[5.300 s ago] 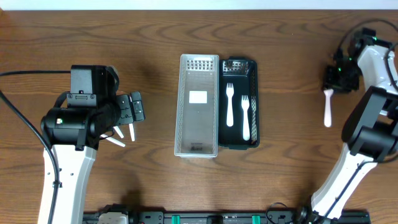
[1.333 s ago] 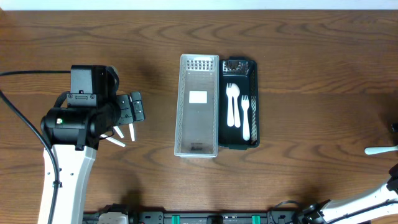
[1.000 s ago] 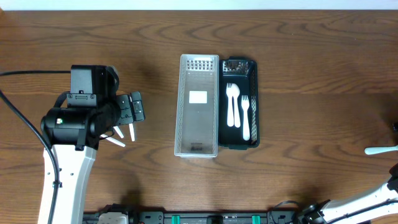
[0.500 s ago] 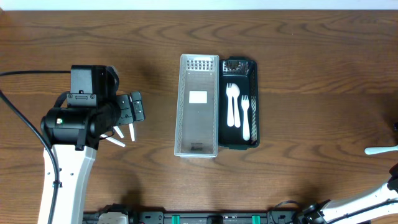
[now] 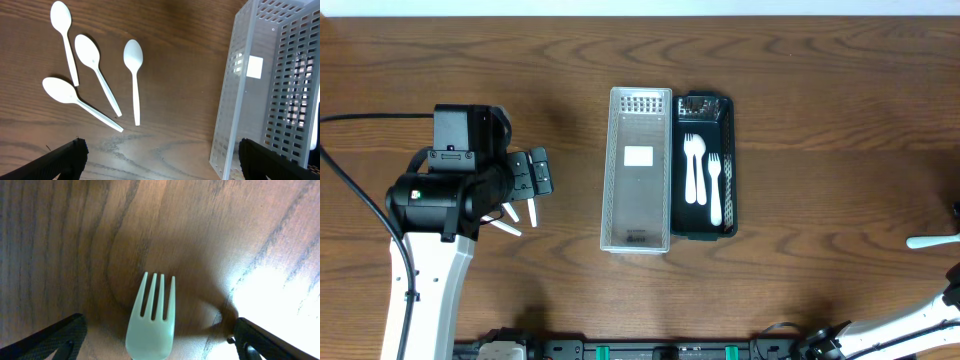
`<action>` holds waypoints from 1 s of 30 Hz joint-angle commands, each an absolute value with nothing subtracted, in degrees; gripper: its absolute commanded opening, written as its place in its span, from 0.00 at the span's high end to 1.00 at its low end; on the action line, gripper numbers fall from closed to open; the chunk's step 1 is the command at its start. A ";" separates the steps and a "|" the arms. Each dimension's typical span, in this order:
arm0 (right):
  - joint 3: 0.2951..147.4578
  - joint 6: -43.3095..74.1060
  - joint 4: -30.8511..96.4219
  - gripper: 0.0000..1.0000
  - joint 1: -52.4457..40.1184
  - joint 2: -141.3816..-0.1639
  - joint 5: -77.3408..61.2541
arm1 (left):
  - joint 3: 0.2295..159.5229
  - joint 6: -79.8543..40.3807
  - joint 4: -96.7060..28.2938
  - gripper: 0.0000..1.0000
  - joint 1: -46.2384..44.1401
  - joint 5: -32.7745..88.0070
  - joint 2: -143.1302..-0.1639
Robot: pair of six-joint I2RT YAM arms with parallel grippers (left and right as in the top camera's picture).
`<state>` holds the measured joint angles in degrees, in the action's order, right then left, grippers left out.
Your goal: Pack container
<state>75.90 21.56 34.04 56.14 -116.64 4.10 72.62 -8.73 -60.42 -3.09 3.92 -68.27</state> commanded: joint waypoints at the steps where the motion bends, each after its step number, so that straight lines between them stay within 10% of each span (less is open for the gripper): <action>1: 74.83 21.17 34.26 0.09 56.62 -117.34 4.25 | 73.36 -7.79 -60.60 0.02 -2.81 3.90 -68.49; 16: 74.83 21.17 34.52 0.54 56.60 -117.34 3.57 | 73.36 -7.79 -60.60 0.02 -2.81 3.90 -68.49; 30: 74.83 21.19 34.98 0.72 56.60 -117.34 2.74 | 73.36 -7.79 -60.62 0.02 -2.81 3.90 -68.49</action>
<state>75.77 20.95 34.57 56.14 -116.64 4.32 72.62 -8.71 -60.42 -3.09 3.92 -68.27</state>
